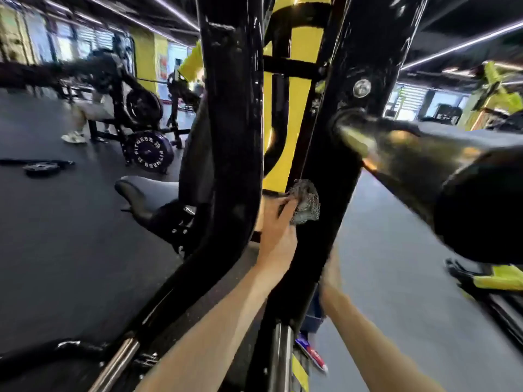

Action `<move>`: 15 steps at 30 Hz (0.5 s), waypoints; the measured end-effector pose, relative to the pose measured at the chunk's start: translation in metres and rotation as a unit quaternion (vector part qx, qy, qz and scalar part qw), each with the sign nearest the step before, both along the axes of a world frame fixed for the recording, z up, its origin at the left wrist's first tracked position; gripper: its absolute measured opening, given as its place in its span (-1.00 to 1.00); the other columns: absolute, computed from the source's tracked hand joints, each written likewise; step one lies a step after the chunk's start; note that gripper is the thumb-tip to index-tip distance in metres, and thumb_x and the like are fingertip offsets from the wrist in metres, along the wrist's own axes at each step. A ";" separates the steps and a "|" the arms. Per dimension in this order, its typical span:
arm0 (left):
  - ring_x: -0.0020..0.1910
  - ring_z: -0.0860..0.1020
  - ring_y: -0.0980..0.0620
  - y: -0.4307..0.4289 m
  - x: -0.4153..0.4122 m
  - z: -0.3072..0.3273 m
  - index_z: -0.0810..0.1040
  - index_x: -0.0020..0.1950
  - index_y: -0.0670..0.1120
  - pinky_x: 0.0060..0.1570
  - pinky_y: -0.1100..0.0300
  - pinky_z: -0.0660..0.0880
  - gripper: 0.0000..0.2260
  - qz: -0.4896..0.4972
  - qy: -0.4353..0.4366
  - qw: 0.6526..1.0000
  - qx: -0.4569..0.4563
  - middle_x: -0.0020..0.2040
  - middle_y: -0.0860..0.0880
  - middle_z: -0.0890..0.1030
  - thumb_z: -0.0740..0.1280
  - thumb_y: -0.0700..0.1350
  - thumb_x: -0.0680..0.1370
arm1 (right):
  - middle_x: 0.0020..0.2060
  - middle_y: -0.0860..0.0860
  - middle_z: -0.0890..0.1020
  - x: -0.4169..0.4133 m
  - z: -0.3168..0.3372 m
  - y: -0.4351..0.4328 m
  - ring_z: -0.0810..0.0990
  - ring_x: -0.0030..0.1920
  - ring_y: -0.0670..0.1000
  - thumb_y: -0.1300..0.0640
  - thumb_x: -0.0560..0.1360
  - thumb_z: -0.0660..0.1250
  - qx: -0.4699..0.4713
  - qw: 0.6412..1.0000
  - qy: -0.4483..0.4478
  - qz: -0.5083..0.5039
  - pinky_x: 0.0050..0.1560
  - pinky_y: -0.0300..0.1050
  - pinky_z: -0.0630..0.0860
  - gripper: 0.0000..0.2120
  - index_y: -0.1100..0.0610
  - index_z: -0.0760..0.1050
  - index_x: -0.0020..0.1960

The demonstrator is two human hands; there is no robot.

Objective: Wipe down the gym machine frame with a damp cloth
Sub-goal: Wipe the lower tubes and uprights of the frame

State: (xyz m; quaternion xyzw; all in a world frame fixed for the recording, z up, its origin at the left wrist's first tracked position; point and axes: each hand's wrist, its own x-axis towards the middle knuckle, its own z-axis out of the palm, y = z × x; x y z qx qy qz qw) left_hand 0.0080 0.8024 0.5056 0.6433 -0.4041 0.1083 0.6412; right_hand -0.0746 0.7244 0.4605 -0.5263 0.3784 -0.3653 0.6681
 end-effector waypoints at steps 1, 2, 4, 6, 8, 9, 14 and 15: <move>0.32 0.25 0.25 -0.009 0.009 -0.034 0.46 0.35 -0.18 0.29 0.52 0.13 -0.66 -0.012 0.007 1.000 0.022 0.29 0.08 0.32 0.17 -0.36 0.60 | -0.07 0.02 0.62 0.003 -0.008 -0.004 0.57 -0.11 -0.10 -0.10 0.64 0.08 -0.020 1.000 -0.021 0.004 -0.01 -0.14 0.48 -0.68 0.03 0.54 -0.01; 0.36 0.23 0.21 -0.005 0.009 -0.064 0.45 0.36 -0.19 0.29 0.49 0.14 -0.66 -0.030 0.043 0.996 0.069 0.30 0.10 0.30 0.17 -0.35 0.61 | -0.11 -0.02 0.63 0.003 -0.013 -0.005 0.58 -0.16 -0.14 -0.15 0.64 0.05 -0.032 0.999 -0.030 -0.003 -0.08 -0.18 0.48 -0.63 0.01 0.55 -0.01; 0.30 0.43 0.01 0.002 0.010 -0.137 0.52 0.24 -0.21 0.15 0.38 0.33 -0.76 -0.028 0.079 0.987 0.136 0.18 0.05 0.45 0.19 -0.33 0.61 | -0.10 -0.04 0.59 0.005 -0.026 -0.012 0.54 -0.15 -0.13 -0.18 0.63 0.01 -0.061 0.998 -0.011 -0.022 -0.13 -0.19 0.44 -0.61 0.02 0.52 0.04; 0.09 0.53 -0.01 0.012 0.009 -0.173 0.55 0.15 -0.19 -0.08 0.45 0.37 -0.79 -0.062 0.094 0.981 0.159 0.03 0.01 0.51 0.18 -0.34 0.61 | 0.02 -0.02 0.60 0.008 -0.034 -0.022 0.56 0.00 -0.06 -0.20 0.63 0.01 -0.088 0.995 -0.017 -0.032 0.06 -0.11 0.48 -0.56 0.05 0.53 0.16; 0.00 0.49 0.07 0.006 0.012 -0.165 0.54 0.10 -0.15 -0.12 0.45 0.33 -0.79 -0.054 0.101 0.987 0.114 0.02 -0.01 0.51 0.17 -0.35 0.60 | 0.16 0.02 0.59 0.014 -0.042 -0.030 0.54 0.16 0.01 -0.24 0.62 0.01 -0.090 0.995 -0.031 -0.030 0.27 -0.02 0.45 -0.47 0.09 0.49 0.31; -0.01 0.47 0.07 0.003 0.010 -0.152 0.55 0.10 -0.16 -0.08 0.44 0.32 -0.79 -0.040 0.084 0.993 0.072 0.01 -0.01 0.48 0.18 -0.35 0.60 | 0.18 0.02 0.58 0.015 -0.046 -0.033 0.54 0.18 0.02 -0.27 0.61 0.00 -0.100 0.994 -0.035 -0.027 0.28 -0.02 0.45 -0.43 0.10 0.48 0.34; -0.01 0.45 0.05 -0.009 0.013 -0.155 0.51 0.31 -0.23 0.02 0.44 0.33 -0.67 0.037 -0.062 0.997 0.011 0.03 -0.07 0.44 0.26 -0.37 0.55 | 0.22 0.00 0.57 0.016 -0.053 -0.047 0.55 0.17 0.00 -0.31 0.59 -0.03 -0.144 0.989 -0.009 -0.016 0.25 -0.12 0.45 -0.38 0.09 0.45 0.37; 0.04 0.47 0.01 -0.008 0.019 -0.182 0.52 0.29 -0.25 0.08 0.41 0.36 -0.66 0.038 -0.067 0.997 0.031 0.07 -0.09 0.47 0.25 -0.42 0.53 | 0.23 -0.01 0.55 0.016 -0.057 -0.048 0.52 0.21 0.01 -0.33 0.58 -0.04 -0.148 0.989 -0.008 -0.013 0.31 -0.10 0.42 -0.35 0.08 0.43 0.40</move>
